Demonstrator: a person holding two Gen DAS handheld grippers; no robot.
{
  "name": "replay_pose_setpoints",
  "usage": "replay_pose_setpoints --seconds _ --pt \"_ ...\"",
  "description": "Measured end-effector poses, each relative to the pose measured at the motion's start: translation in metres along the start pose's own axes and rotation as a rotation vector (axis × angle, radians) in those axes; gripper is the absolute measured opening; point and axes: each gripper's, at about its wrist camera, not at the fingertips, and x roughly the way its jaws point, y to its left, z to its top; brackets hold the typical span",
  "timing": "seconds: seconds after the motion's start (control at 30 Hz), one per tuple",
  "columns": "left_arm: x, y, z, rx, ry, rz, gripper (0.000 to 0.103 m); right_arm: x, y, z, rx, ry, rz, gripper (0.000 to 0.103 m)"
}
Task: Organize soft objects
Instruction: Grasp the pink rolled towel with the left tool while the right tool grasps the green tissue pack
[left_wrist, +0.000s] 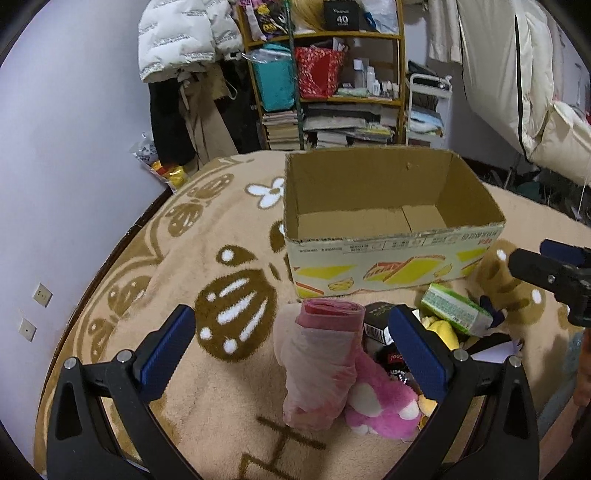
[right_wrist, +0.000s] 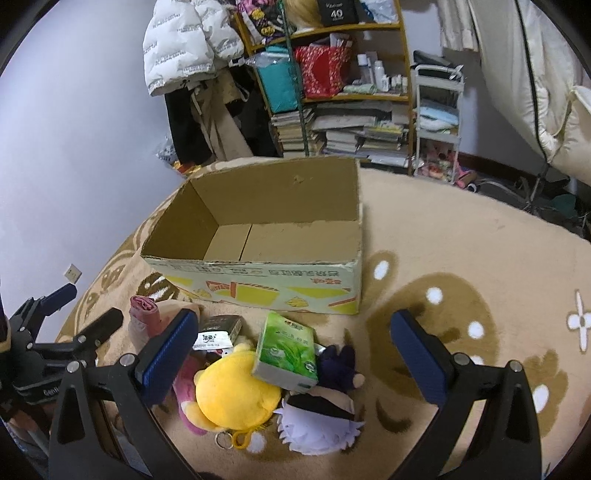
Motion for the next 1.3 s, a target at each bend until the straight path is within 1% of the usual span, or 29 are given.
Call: replay_pose_setpoints --seconds 0.07,0.17,0.3,0.4,0.57,0.6,0.63,0.67,0.7,0.73,0.77,0.8,0.83,0.87,0.9,0.93,0.97,1.03,1.13,1.27,1.3 --pt "0.006 -0.001 -0.001 0.01 0.017 -0.001 0.103 0.011 0.001 0.001 0.0 0.03 0.007 0.103" --pt "0.014 -0.004 -0.003 0.041 0.027 0.022 0.103 0.025 0.002 0.001 0.003 0.059 0.012 0.103" --pt "0.026 -0.003 -0.004 0.036 0.066 0.0 0.103 0.041 0.002 -0.001 0.001 0.085 0.01 0.103" --pt "0.034 -0.003 -0.004 0.046 0.069 0.008 0.103 0.052 0.0 -0.002 0.003 0.118 0.012 0.103" --pt "0.043 -0.001 -0.004 0.035 0.087 -0.014 0.103 0.067 -0.001 -0.003 0.01 0.154 0.025 0.103" --pt "0.045 -0.001 -0.004 0.033 0.097 -0.026 0.101 0.068 -0.002 -0.005 0.01 0.164 0.028 0.103" --pt "0.046 -0.001 -0.005 0.03 0.102 -0.034 0.096 0.071 -0.001 -0.005 0.008 0.175 0.031 0.103" --pt "0.047 -0.002 -0.005 0.03 0.109 -0.042 0.093 0.075 -0.001 -0.006 0.005 0.186 0.033 0.103" --pt "0.05 -0.003 -0.006 0.032 0.119 -0.05 0.089 0.077 0.0 -0.008 0.001 0.196 0.036 0.096" --pt "0.051 -0.004 -0.007 0.034 0.126 -0.056 0.085 0.08 0.0 -0.008 -0.002 0.209 0.041 0.092" --pt "0.053 -0.005 -0.008 0.036 0.134 -0.065 0.083 0.083 0.001 -0.009 -0.002 0.224 0.047 0.085" --pt "0.054 -0.006 -0.01 0.037 0.14 -0.071 0.079 0.085 0.001 -0.011 -0.001 0.232 0.047 0.077" --pt "0.055 -0.007 -0.011 0.037 0.148 -0.078 0.074 0.086 0.001 -0.012 -0.003 0.234 0.04 0.072" --pt "0.056 -0.008 -0.012 0.037 0.158 -0.085 0.071 0.088 0.001 -0.013 -0.007 0.242 0.04 0.066" --pt "0.058 -0.009 -0.013 0.037 0.17 -0.093 0.063 0.09 0.001 -0.015 -0.004 0.25 0.045 0.065" --pt "0.058 -0.011 -0.014 0.034 0.18 -0.103 0.059 0.091 0.0 -0.016 0.0 0.26 0.052 0.064" --pt "0.059 -0.011 -0.015 0.033 0.185 -0.104 0.058 0.094 0.0 -0.017 0.006 0.272 0.061 0.063" --pt "0.058 -0.012 -0.016 0.033 0.183 -0.102 0.053 0.098 -0.002 -0.02 0.012 0.292 0.065 0.061" --pt "0.058 -0.01 -0.016 0.024 0.18 -0.105 0.048 0.105 -0.007 -0.022 0.048 0.318 0.083 0.061" --pt "0.057 -0.007 -0.015 0.003 0.179 -0.111 0.046 0.111 -0.015 -0.026 0.107 0.343 0.121 0.061" --pt "0.057 -0.005 -0.014 -0.003 0.176 -0.111 0.045 0.11 -0.014 -0.026 0.105 0.341 0.119 0.059"
